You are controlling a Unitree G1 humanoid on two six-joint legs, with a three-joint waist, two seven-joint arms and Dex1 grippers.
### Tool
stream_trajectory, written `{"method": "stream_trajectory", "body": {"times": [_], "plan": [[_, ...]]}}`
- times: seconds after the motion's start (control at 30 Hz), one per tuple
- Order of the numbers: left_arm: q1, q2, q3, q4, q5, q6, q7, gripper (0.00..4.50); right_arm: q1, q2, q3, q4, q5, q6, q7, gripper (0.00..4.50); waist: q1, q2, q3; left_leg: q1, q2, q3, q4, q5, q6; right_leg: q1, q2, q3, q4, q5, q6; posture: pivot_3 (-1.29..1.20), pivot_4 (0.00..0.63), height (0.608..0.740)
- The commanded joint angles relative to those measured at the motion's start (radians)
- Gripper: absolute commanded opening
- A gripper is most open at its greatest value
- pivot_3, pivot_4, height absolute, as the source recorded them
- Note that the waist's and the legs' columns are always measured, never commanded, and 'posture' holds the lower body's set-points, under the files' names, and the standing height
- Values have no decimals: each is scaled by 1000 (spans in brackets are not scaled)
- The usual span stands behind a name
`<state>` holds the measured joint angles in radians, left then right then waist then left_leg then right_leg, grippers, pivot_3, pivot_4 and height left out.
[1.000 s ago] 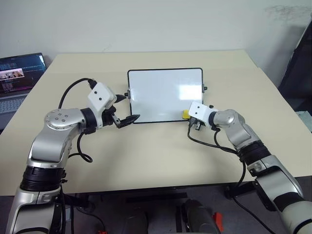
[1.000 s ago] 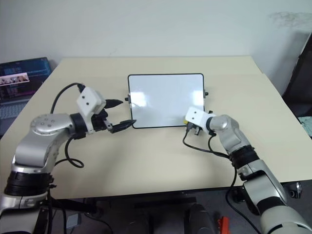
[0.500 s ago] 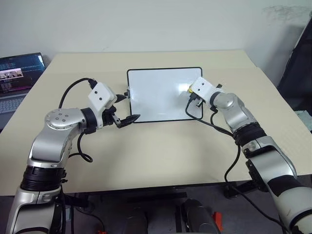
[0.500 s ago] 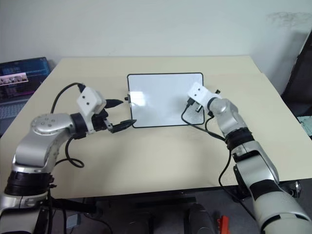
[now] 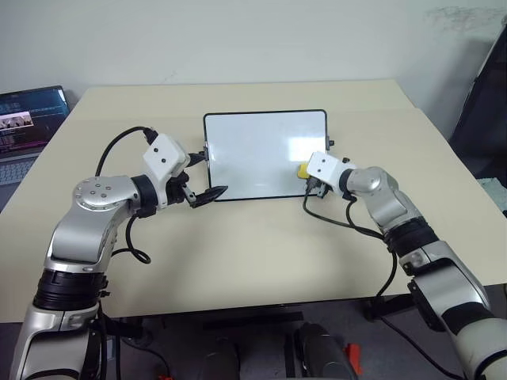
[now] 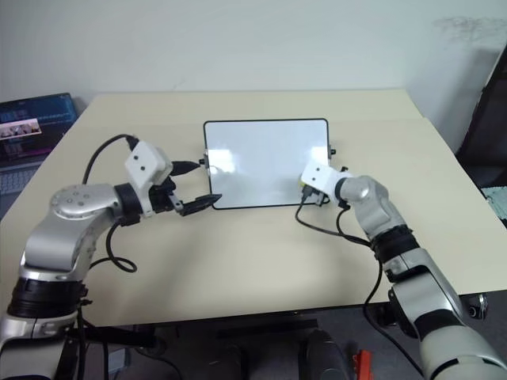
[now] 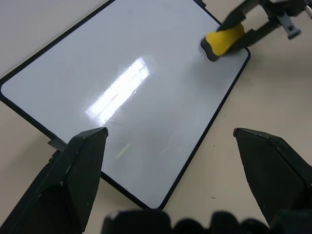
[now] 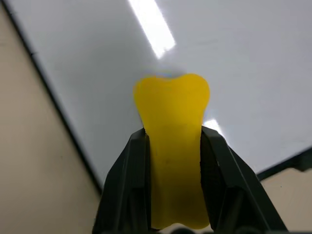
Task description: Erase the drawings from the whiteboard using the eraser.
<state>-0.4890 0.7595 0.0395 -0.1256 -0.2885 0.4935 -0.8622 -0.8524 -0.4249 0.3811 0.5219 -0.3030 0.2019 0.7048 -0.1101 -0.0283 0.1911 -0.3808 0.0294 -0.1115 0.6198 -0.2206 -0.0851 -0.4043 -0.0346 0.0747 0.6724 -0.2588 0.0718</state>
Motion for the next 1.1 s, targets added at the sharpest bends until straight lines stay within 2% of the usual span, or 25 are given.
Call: {"method": "stream_trajectory", "body": {"times": [0.03,0.17,0.3,0.47,0.63,0.83,1.1], "plan": [[-21,4,10,-21,-1,-15,0,4500,33,-17,25,9,-31,64,40,973,0,0,0,0,0,0,0,0,0,0,0,0,0,0,-1,0,150,740],[-24,3,9,-18,-1,-16,-2,4500,12,-7,-22,11,5,55,24,973,2,0,0,-1,0,0,0,0,0,0,0,0,-1,-3,-4,0,150,740],[-25,6,12,-18,-2,-15,-2,4500,9,-15,-102,-79,114,101,103,973,3,-1,4,-2,0,0,0,0,0,0,0,0,-2,-2,-4,0,150,740],[-12,32,28,-22,-4,-13,-17,4500,28,-134,-135,-305,172,209,248,973,18,0,8,-7,0,-1,-8,0,0,-4,0,-1,-8,1,2,0,150,740],[-11,56,33,-18,-4,-17,-32,4500,36,-231,-152,-357,159,215,255,973,24,0,8,-20,0,-2,-11,-3,-5,-16,-1,-3,-11,3,-3,0,150,740],[-12,69,38,-9,-3,-22,-36,4500,2,-324,-182,-402,186,220,301,973,28,1,9,-24,0,0,-12,-7,-8,-17,-3,-3,-17,1,-1,0,150,740],[-15,65,33,-10,-2,-22,-35,4500,-41,-309,-183,-398,197,212,298,973,28,1,9,-22,0,0,-10,-7,-8,-16,-3,-3,-15,1,-1,0,150,740]]}}
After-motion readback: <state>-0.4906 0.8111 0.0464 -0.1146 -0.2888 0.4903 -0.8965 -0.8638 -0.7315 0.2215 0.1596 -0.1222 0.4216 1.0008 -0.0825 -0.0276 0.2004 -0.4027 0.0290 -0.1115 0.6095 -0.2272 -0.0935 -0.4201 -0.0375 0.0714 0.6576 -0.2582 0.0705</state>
